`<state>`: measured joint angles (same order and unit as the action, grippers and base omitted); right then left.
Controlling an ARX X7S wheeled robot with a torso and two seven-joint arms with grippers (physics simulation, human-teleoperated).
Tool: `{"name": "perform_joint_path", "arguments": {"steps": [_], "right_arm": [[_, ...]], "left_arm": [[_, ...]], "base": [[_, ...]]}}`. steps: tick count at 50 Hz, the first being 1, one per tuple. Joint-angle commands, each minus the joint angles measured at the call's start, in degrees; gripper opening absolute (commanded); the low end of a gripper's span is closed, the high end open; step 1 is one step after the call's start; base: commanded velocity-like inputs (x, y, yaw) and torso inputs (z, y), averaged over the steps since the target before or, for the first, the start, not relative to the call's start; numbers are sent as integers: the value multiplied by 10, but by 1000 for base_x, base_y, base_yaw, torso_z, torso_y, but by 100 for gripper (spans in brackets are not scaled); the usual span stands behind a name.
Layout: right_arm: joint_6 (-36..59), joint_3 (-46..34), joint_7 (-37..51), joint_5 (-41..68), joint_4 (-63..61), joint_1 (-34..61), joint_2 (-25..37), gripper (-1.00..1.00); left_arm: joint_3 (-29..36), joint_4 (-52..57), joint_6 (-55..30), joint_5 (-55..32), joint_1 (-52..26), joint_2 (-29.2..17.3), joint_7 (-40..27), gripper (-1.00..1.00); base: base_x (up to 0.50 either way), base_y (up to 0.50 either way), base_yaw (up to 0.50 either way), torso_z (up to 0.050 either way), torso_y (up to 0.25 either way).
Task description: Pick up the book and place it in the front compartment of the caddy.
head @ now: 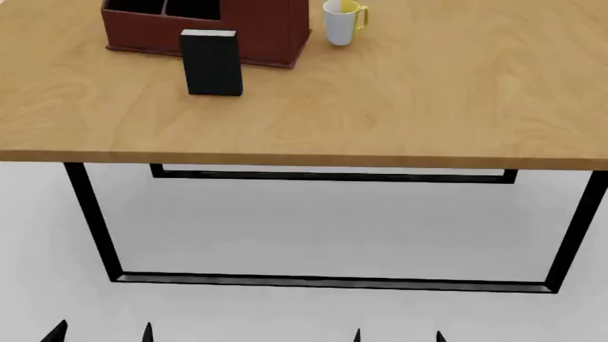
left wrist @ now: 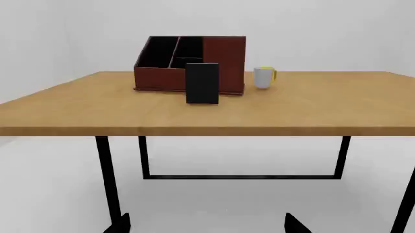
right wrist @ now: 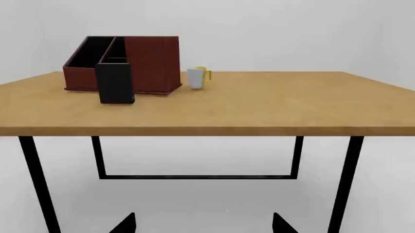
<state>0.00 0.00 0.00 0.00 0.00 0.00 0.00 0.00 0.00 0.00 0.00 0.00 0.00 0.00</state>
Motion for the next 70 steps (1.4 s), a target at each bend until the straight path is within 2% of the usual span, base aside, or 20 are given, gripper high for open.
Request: {"name": "perform_joint_path", "arguments": {"steps": [1,11,15,22,28,36,49,57,65,66,70], "right_arm": [[0,-7,7,5,0,0,5,100],[15,-31,26,27,-23,-1,23,100],[53,-40,28,35,-68,-3,30,100],[185,-51,36,44,-213,9,48,100],[281,-56,48,41,-287,26,61,100],[415,-63,62,35,-379,68,79,100],[608,-54,55,59,-510,139,98,100],[715,-50,67,60,-585,193,101,100],[715,-73,99,48,-596,203,117,100],[724,-102,120,31,-595,209,134,100],[720,-83,111,46,-596,211,124,100]], "left_arm": [[6,0,0,-6,0,-6,-6,100],[27,7,3,-25,2,-23,-28,100],[32,32,-21,-16,5,-29,-46,100],[30,142,-152,-17,-1,-43,-65,100],[26,188,-206,-11,-10,-54,-80,100],[17,308,-344,-25,-36,-74,-77,100],[5,444,-504,-41,-82,-105,-69,100],[-9,456,-519,-41,-99,-116,-72,100],[-10,457,-514,-43,-98,-117,-75,100],[-10,457,-514,-44,-98,-117,-75,100],[-11,459,-518,-46,-100,-118,-76,100]], "base": [[0,0,0,0,0],[0,0,0,0,0],[0,0,0,0,0],[0,0,0,0,0],[0,0,0,0,0],[0,0,0,0,0],[0,0,0,0,0],[0,0,0,0,0],[0,150,0,0,0],[0,500,0,0,0],[0,500,0,0,0]]}}
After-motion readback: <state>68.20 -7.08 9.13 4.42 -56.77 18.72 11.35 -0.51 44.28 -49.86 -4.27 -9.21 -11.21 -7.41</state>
